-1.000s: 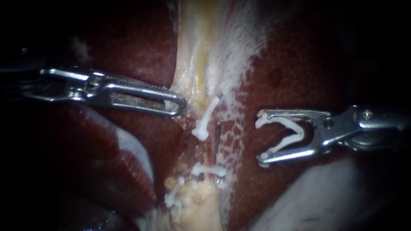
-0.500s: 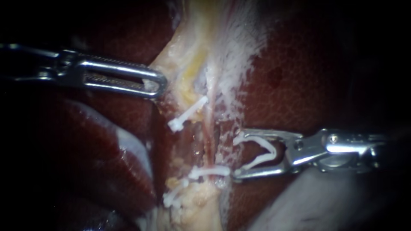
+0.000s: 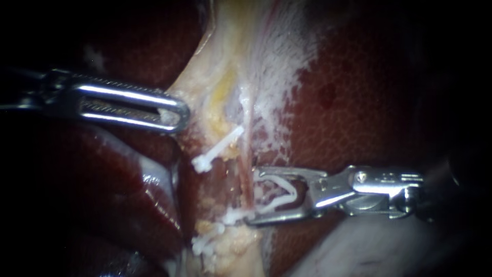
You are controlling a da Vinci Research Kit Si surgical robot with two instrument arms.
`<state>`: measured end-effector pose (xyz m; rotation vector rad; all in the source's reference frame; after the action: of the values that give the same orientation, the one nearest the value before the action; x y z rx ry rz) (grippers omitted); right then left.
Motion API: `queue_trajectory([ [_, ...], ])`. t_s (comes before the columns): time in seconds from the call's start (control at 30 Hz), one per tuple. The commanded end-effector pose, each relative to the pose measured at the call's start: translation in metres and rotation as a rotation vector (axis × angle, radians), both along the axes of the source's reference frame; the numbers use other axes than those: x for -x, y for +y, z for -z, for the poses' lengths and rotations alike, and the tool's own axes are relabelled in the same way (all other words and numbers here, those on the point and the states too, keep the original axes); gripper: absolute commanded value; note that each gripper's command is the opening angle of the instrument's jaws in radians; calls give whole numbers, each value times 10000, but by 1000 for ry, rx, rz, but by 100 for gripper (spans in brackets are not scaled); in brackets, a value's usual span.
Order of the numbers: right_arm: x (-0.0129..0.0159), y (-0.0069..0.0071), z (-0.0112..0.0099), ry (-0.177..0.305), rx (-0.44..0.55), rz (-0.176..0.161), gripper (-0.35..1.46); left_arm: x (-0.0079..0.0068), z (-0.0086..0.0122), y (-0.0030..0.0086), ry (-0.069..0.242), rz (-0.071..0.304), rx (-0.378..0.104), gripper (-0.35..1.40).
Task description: Clipping second clip right tube
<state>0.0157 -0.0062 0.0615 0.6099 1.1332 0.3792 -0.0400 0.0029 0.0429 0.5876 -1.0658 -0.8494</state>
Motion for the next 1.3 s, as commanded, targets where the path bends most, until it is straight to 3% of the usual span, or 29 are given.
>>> queue_trajectory([
  [0.03, -1, -1, 1, 1, -1, 4, 60, 0, -2, 1, -1, -2, -1, -35],
  [0.43, -9, -10, 12, 35, -15, 72, 57, -7, -13, 8, -4, -5, -2, -35],
  [1.1, -6, -12, 13, 27, -60, 68, 51, -10, -19, 12, 1, 1, 0, -35],
  [1.23, -5, -10, 12, 15, -98, 56, 26, -10, -19, 12, 1, 1, 0, -35],
  [1.3, -4, -9, 10, 10, -114, 51, 2, -10, -19, 12, 1, 2, 0, -35],
])
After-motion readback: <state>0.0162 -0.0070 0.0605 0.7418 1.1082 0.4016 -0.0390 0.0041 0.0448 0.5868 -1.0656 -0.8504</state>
